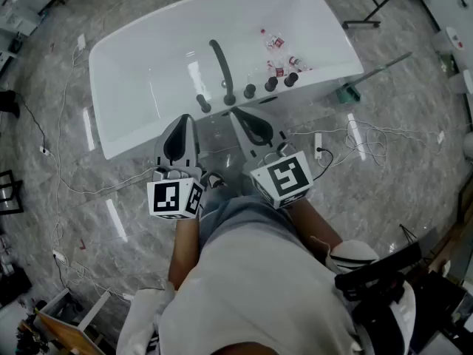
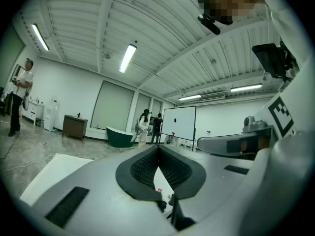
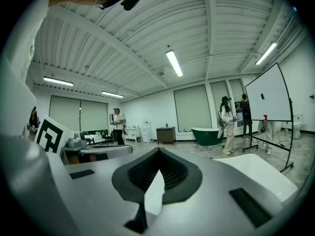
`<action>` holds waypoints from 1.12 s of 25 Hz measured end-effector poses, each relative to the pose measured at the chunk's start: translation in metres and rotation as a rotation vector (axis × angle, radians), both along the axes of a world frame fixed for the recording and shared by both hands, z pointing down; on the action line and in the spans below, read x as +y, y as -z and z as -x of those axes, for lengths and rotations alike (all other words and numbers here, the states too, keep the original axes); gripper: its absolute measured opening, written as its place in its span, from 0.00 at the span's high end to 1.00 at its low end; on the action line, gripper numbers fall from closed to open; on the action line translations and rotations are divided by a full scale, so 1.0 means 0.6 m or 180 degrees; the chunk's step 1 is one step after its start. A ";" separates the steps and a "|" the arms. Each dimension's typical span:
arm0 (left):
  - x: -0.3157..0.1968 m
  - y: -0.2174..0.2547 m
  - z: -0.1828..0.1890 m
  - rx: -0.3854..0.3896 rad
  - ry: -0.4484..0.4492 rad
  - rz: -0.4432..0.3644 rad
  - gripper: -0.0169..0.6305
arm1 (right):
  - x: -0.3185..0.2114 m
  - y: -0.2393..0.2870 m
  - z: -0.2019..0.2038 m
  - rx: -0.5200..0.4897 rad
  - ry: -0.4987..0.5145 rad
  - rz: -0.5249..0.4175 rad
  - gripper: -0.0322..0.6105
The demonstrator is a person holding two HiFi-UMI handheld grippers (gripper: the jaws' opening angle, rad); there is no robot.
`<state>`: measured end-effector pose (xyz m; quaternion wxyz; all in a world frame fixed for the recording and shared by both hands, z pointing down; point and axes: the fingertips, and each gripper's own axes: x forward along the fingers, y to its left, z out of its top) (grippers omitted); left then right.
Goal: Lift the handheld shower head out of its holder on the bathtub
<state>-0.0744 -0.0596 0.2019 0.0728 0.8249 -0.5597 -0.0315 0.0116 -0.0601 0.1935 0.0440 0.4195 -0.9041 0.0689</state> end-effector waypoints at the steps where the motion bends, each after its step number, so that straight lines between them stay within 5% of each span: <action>1: 0.000 -0.004 -0.005 0.0014 -0.0005 0.0023 0.95 | 0.001 -0.002 -0.005 0.0013 -0.0007 0.0010 0.92; 14: -0.037 -0.063 0.039 0.0081 0.0069 -0.0018 0.95 | -0.049 -0.107 0.032 -0.0074 0.0061 0.0240 0.92; 20: -0.040 -0.204 0.088 -0.0013 0.0089 -0.0033 0.94 | -0.097 -0.353 0.080 0.0149 -0.0205 0.0285 0.90; 22: -0.023 -0.281 0.108 -0.0054 0.0092 0.0000 0.94 | -0.098 -0.460 0.111 0.0154 -0.0210 0.0295 0.72; 28: 0.027 -0.500 0.117 -0.0156 0.0116 0.0012 0.94 | -0.110 -0.814 0.157 0.0315 -0.0312 0.0458 0.65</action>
